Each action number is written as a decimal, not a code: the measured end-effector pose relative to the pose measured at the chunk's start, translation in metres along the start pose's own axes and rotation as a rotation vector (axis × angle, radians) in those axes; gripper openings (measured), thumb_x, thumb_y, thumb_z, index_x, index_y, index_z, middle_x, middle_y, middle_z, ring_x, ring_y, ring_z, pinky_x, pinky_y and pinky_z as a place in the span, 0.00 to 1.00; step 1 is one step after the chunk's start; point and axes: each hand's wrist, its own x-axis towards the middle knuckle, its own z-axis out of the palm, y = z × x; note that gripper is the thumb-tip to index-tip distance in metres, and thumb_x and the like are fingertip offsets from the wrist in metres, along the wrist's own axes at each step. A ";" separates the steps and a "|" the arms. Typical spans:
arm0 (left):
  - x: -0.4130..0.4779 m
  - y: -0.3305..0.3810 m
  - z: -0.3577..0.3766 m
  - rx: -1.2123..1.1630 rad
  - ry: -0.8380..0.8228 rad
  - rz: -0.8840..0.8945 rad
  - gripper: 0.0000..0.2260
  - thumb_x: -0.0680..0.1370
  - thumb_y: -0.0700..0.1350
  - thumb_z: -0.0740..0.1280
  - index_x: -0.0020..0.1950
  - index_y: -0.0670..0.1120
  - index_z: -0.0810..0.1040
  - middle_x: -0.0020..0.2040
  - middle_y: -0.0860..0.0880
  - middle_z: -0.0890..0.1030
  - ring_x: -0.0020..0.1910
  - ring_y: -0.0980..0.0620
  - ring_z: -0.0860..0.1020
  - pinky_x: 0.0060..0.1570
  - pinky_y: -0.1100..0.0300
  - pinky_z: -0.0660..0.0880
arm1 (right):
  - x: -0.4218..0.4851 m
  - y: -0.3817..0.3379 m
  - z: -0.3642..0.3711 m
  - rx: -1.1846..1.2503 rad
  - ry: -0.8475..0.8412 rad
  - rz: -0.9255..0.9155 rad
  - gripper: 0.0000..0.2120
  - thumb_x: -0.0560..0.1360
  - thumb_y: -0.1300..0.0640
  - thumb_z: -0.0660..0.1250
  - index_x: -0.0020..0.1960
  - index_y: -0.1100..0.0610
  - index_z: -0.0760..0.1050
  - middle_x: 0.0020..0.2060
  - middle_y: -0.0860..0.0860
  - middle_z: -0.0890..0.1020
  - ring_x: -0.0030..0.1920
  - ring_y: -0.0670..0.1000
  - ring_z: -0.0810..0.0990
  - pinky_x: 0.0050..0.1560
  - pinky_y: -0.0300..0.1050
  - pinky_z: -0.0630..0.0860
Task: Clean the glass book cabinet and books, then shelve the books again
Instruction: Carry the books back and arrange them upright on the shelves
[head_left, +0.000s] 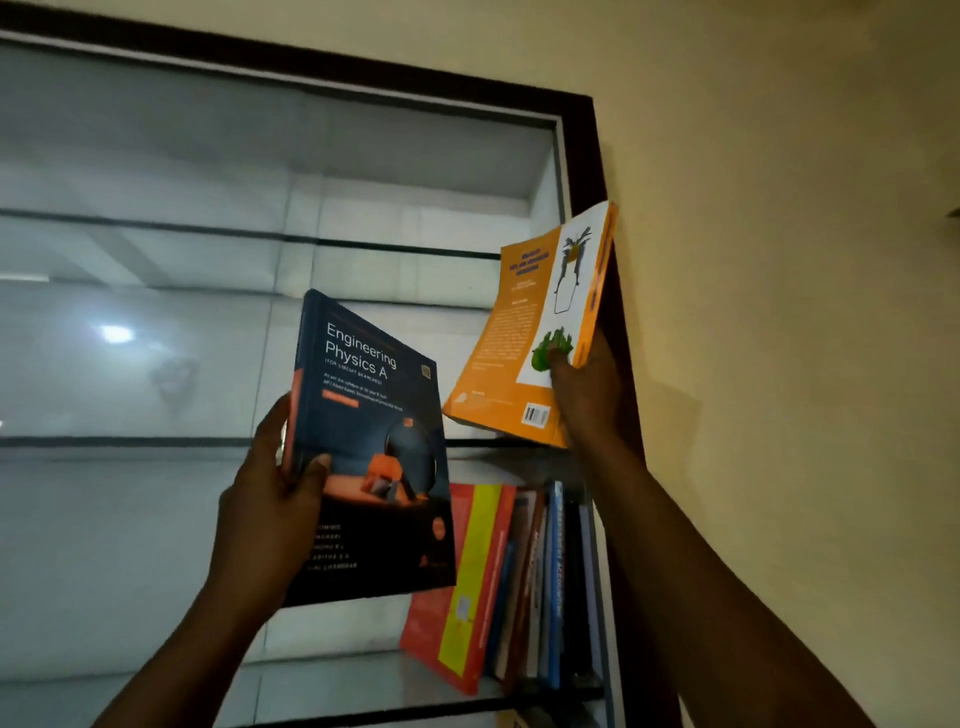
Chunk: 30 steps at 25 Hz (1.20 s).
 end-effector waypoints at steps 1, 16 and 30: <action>0.010 0.005 0.004 -0.013 0.007 0.008 0.26 0.78 0.40 0.63 0.73 0.60 0.61 0.55 0.46 0.78 0.53 0.43 0.77 0.52 0.51 0.73 | 0.010 0.004 0.013 -0.024 0.014 -0.017 0.21 0.76 0.60 0.63 0.68 0.56 0.67 0.60 0.56 0.77 0.57 0.59 0.77 0.58 0.55 0.74; 0.159 0.027 0.088 -0.080 0.066 0.087 0.24 0.79 0.38 0.61 0.74 0.51 0.61 0.63 0.41 0.75 0.57 0.40 0.77 0.59 0.43 0.73 | 0.058 0.108 0.124 -0.414 0.053 0.040 0.23 0.77 0.62 0.61 0.71 0.58 0.61 0.64 0.59 0.72 0.63 0.59 0.72 0.60 0.51 0.71; 0.200 -0.024 0.151 0.079 0.053 0.166 0.26 0.79 0.44 0.61 0.76 0.53 0.56 0.60 0.36 0.75 0.59 0.35 0.74 0.59 0.45 0.71 | 0.089 0.108 0.104 -0.790 -0.179 -0.136 0.22 0.77 0.53 0.64 0.65 0.61 0.63 0.59 0.58 0.75 0.59 0.57 0.75 0.56 0.49 0.73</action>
